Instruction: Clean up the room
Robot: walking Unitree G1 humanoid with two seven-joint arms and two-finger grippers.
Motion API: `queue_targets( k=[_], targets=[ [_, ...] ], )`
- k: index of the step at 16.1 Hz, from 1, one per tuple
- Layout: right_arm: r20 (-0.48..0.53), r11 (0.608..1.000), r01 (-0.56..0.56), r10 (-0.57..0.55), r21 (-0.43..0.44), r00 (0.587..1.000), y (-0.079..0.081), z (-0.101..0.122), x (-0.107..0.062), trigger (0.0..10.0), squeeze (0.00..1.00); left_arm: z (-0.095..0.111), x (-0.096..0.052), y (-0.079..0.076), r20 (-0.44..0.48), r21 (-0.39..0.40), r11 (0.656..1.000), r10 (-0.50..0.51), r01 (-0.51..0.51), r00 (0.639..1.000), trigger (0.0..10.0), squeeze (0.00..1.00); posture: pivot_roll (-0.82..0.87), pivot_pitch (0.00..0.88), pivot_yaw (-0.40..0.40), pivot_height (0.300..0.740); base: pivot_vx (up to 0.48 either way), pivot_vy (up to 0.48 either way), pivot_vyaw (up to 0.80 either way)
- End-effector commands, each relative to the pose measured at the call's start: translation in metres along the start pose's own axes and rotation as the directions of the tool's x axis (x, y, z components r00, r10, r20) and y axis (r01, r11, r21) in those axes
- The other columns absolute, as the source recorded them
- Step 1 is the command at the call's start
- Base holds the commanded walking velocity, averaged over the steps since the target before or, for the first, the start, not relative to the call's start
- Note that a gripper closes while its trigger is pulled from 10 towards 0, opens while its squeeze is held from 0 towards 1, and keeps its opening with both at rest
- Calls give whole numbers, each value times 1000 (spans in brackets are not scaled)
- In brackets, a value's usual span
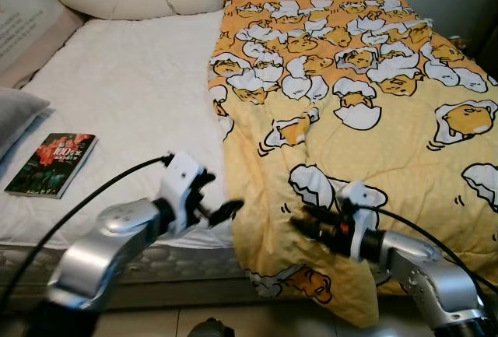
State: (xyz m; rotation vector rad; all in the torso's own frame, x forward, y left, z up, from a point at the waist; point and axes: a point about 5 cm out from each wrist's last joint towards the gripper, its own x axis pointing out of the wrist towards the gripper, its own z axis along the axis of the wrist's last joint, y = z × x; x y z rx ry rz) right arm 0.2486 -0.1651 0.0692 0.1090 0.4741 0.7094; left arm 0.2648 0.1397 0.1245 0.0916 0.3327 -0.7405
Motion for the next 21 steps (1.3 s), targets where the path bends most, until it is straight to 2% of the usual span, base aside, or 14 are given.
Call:
queue_targets(
  k=[1, 2, 4, 6, 10, 12, 14, 17, 19, 20, 21],
  targets=[
    [19, 992, 125, -124, -32, 992, -10, 4, -2, 10000, 1000, 5, 1, 7, 22, 15, 998, 66, -66, 998, 10000, 0, 48, 0, 72, 740, 0, 0, 0],
    [30, 964, 263, -262, -39, 965, -17, 4, -3, 10000, 0, 6, 6, 8, 41, 21, 991, 128, -129, 991, 10000, 0, 35, 0, 70, 740, 0, 0, 0],
    [76, 917, 396, -393, -37, 917, -21, 6, -5, 10000, 0, 7, 12, 8, 78, 47, 982, 180, -183, 981, 10000, 0, 18, 0, 65, 740, 0, 0, 0],
    [90, 874, 479, -485, 80, 870, -23, 3, -7, 10000, 0, 12, 12, 12, 124, 37, 975, 211, -217, 970, 10000, 0, 7, 0, 64, 740, 0, 411, -378],
    [99, 824, 552, -564, 128, 819, -16, -7, -12, 10000, 0, 10, 7, 23, 155, 50, 954, 284, -295, 946, 10000, 0, -28, 0, 98, 740, 0, 360, -755],
    [106, 814, 566, -579, 132, 808, -12, -10, -15, 10000, 0, 6, 5, 27, 150, 90, 935, 328, -343, 933, 10000, 0, -44, 0, 112, 740, 0, -240, -375],
    [103, 804, 581, -594, 128, 798, -13, -13, -19, 10000, 0, 4, 8, 24, 144, 79, 938, 325, -338, 935, 10000, 0, -49, 0, 114, 740, 0, -480, 0],
    [115, 807, 577, -589, 126, 800, -13, -11, -22, 10000, 0, 0, 11, 19, 143, 60, 947, 305, -316, 942, 10000, 0, -43, 0, 105, 740, 0, 0, 0],
    [136, 832, 549, -554, 71, 821, -12, -8, -22, 10000, 0, -18, 16, 18, 47, 54, 955, 290, -292, 956, 10000, 0, -30, 0, 89, 740, 0, 0, 0],
    [134, 838, 542, -545, 62, 828, -13, -7, -21, 10000, 0, -28, 19, 23, 7, 33, 950, 309, -309, 951, 10000, 0, -32, 0, 89, 740, 0, 0, 0],
    [131, 845, 535, -532, 17, 837, -14, -5, -21, 10000, 0, -30, 21, 26, -12, 22, 948, 318, -317, 948, 10000, 0, -46, 0, 94, 740, 0, 0, 0]
  ],
)
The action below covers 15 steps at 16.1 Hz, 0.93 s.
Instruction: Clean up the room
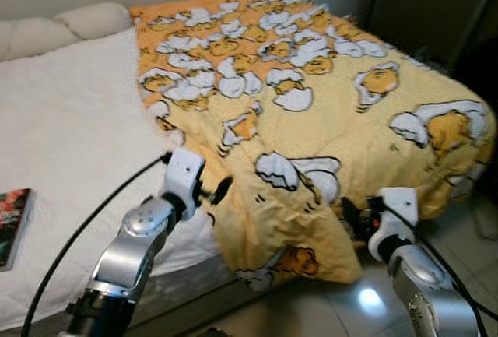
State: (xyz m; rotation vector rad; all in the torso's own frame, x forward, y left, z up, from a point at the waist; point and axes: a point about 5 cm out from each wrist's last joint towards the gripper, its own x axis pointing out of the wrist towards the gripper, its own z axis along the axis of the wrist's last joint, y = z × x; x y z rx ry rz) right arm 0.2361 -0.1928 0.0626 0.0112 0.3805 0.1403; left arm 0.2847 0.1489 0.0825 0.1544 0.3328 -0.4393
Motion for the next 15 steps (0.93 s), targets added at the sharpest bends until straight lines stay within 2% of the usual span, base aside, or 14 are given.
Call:
queue_targets(
  k=[1, 3, 4, 5, 6, 7, 9, 11, 12, 13, 14, 15],
  targets=[
    [34, 999, -21, 23, -43, 999, 2, 10, 2, 10000, 0, 9, 1, 6, 25, -8, 1000, 21, -21, 999, 10000, 0, -47, 0, 91, 740, 0, 0, 0],
    [35, 999, -35, 37, -33, 999, 0, 12, -1, 10000, 0, 9, 3, 5, 22, -14, 1000, 14, -14, 1000, 10000, 0, -50, 0, 89, 740, 0, 0, 0],
    [34, 998, -57, 58, -24, 998, 0, 12, -3, 10000, 0, 2, 9, 5, -31, -29, 1000, -9, 8, 999, 10000, 0, -50, 0, 85, 740, 0, 0, 0],
    [36, 996, -85, 87, -36, 996, 1, 13, -4, 10000, 0, -7, 19, 7, -74, -95, 995, -17, 10, 997, 10000, 86, -51, 0, 84, 740, 0, 0, 0],
    [35, 992, -113, 115, -49, 993, 4, 14, -4, 10000, 0, -12, 27, 11, -98, -142, 990, -1, -13, 995, 10000, 1000, -58, 0, 87, 740, 0, 0, 0],
    [23, 985, -155, 157, -77, 987, 8, 16, -4, 10000, 0, -16, 36, 12, -125, -188, 982, -2, -22, 992, 10000, 1000, -64, 0, 91, 740, 0, 0, 0],
    [5, 970, -215, 217, -115, 976, 15, 20, -5, 10000, 0, -21, 44, 17, -185, -192, 978, 40, -76, 982, 10000, 1000, -86, 0, 107, 740, 0, 0, 0],
    [-22, 939, -312, 312, -148, 950, 23, 22, -10, 10000, 0, -28, 48, 23, -228, -216, 967, 83, -133, 970, 10000, 1000, -98, 0, 116, 740, 0, 0, 0],
    [-52, 904, -399, 395, -155, 917, 29, 24, -18, 10000, 0, -32, 49, 23, -247, -233, 963, 72, -132, 966, 10000, 843, -111, 0, 124, 740, 0, 0, 0],
    [-79, 872, -462, 455, -163, 887, 33, 24, -25, 10000, 0, -34, 49, 22, -258, -240, 963, 61, -125, 964, 10000, 275, -122, 5, 130, 740, 0, 0, 0],
    [-126, 815, -553, 539, -172, 833, 38, 25, -36, 10000, 0, -41, 50, 20, -283, -231, 966, 48, -117, 958, 10000, 0, -132, 40, 136, 740, 0, 0, 0],
    [-152, 776, -604, 585, -179, 797, 42, 29, -44, 10000, 0, -45, 49, 19, -304, -219, 969, 43, -114, 952, 10000, 0, -143, 84, 140, 740, 0, 0, 0]
  ],
)
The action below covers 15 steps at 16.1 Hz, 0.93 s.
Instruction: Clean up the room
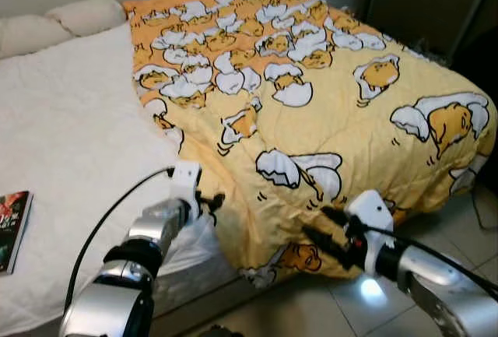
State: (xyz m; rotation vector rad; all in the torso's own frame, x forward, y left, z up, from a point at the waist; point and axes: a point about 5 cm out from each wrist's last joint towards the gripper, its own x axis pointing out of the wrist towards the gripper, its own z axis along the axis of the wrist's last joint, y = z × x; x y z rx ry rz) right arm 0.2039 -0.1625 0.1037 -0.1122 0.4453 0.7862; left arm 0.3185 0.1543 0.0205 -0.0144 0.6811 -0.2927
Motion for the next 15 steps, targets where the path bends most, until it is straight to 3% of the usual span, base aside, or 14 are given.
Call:
queue_targets(
  k=[1, 6, 8, 9, 10, 11, 15],
  targets=[
    [3, 994, -105, 105, -16, 994, 11, 11, -5, 10000, 0, -1, 1, 2, -12, 16, 1000, 11, -11, 1000, 10000, 0, -150, 121, 137, 740, 0, 0, 0],
    [-26, 980, -197, 198, 8, 980, 27, 19, -26, 10000, 0, -3, 1, 9, 4, -107, 992, 67, -66, 998, 10000, 0, -184, 191, 119, 740, 0, 0, 0],
    [-35, 979, -204, 205, 25, 978, 34, 18, -32, 10000, 0, -5, 1, 8, 6, -113, 991, 68, -67, 998, 10000, 0, -199, 203, 113, 740, 0, 0, 0],
    [-39, 980, -197, 198, 34, 979, 35, 17, -34, 10000, 0, -6, 2, 8, 9, -124, 990, 66, -64, 998, 8588, 0, -202, 204, 112, 740, 0, 0, 0],
    [-41, 981, -192, 193, 37, 980, 36, 17, -35, 10000, 0, -6, 2, 7, 11, -130, 989, 69, -67, 998, 3765, 0, -201, 203, 114, 740, 0, 0, 0],
    [-37, 982, -182, 184, 43, 982, 36, 17, -35, 10000, 0, -4, 2, 6, 27, -173, 983, 64, -58, 998, 0, 0, -200, 200, 118, 740, 0, 0, 0],
    [-24, 986, -154, 156, 60, 987, 36, 19, -36, 10000, 0, -7, 4, -5, 51, -195, 980, -38, 48, 998, 0, 0, -193, 180, 132, 740, 0, 0, 0]
  ],
)
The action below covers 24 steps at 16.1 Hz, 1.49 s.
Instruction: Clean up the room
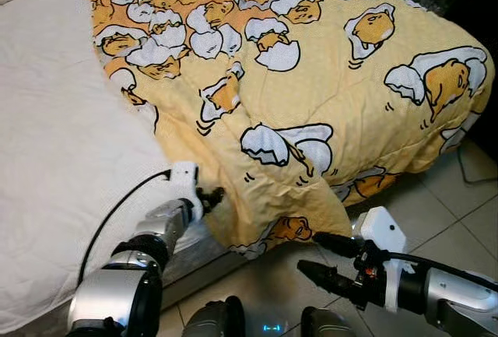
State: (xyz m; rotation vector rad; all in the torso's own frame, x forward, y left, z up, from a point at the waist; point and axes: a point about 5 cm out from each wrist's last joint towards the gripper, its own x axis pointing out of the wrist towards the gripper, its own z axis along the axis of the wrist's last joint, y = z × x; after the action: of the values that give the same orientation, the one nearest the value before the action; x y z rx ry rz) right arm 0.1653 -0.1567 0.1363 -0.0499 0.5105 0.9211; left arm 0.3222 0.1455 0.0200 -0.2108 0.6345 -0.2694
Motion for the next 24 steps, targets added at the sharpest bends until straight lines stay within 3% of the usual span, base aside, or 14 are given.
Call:
queue_targets(
  k=[1, 8, 13, 19, 24],
  targets=[
    [9, 1000, -6, 6, 10, 1000, 3, 1, -1, 10000, 0, -13, -3, 5, -42, -8, 1000, 5, -6, 999, 0, 0, -194, 179, 133, 740, 0, 0, 0],
    [-1, 999, -37, 37, 25, 999, 6, 1, -3, 10000, 0, -16, -7, 18, -60, -33, 997, 70, -72, 996, 0, 0, -192, 174, 130, 740, 0, 0, 0],
    [-3, 998, -59, 59, 27, 998, 8, 1, -3, 10000, 0, -16, -7, 16, -62, -42, 997, 63, -66, 996, 0, 0, -194, 173, 131, 740, 0, 0, 0],
    [-2, 998, -49, 49, 30, 999, 8, 0, -4, 10000, 0, -16, -3, 7, -47, -115, 993, 34, -39, 998, 0, 0, -202, 173, 137, 740, 0, 0, 0],
    [-2, 999, -40, 40, 30, 999, 8, -1, -4, 10000, 0, -18, -4, 8, -47, -143, 989, 31, -37, 998, 0, 0, -201, 165, 142, 740, 0, 0, 0]
  ],
)
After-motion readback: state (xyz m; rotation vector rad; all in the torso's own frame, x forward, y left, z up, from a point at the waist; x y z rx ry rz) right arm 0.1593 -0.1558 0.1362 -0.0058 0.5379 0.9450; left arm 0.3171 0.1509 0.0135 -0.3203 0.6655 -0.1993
